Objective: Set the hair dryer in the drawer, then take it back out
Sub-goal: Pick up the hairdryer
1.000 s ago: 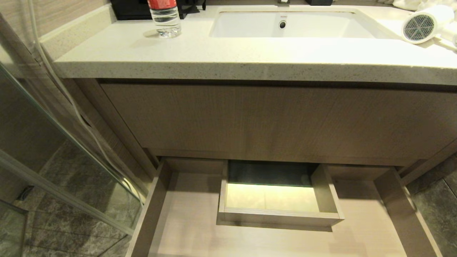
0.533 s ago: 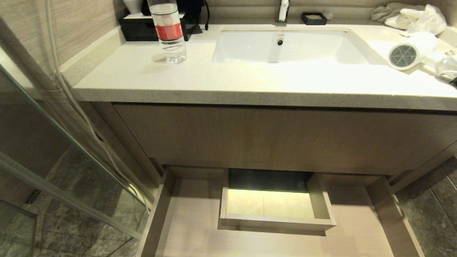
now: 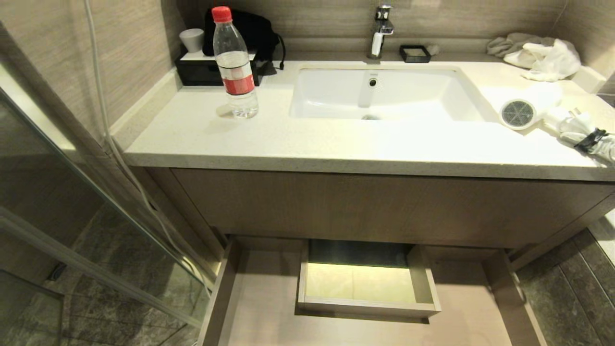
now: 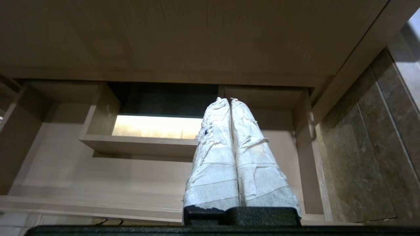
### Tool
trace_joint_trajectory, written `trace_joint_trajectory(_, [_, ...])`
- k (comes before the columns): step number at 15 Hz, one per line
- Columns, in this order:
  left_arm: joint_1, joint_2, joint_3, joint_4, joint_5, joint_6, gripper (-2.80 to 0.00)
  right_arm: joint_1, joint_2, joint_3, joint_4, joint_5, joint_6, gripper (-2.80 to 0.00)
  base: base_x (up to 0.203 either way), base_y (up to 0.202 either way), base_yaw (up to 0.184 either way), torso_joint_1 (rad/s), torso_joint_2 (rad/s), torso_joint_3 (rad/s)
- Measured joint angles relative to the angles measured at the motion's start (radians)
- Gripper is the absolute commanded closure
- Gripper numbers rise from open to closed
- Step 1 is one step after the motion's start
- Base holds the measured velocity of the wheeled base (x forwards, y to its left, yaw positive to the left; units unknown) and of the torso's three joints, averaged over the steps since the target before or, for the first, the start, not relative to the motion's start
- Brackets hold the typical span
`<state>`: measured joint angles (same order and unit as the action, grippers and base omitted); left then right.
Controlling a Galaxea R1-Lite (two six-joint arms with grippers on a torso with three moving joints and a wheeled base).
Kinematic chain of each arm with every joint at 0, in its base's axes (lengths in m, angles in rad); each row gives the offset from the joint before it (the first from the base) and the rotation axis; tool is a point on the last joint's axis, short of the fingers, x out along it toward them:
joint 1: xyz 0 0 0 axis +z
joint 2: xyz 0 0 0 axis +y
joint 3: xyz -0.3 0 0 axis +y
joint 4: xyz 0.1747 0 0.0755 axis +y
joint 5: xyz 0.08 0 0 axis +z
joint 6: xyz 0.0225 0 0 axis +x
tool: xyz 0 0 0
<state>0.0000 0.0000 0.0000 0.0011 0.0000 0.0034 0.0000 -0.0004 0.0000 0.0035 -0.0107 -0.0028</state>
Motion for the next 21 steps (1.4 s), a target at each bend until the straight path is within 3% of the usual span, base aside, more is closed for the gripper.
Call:
trace_joint_trajectory(12, [0.0,0.0,0.0,0.001,0.0,0.0,0.0,0.0,0.0,0.0,0.0,0.0,0.003,0.0,0.0,0.0,0.0,0.215,-0.52,-0.309])
trace_joint_trajectory(21, [0.0,0.0,0.0,0.001,0.0,0.0,0.0,0.0,0.0,0.0,0.002,0.005,-0.001,0.0,0.0,0.0,0.0,0.039,-0.08,-0.047])
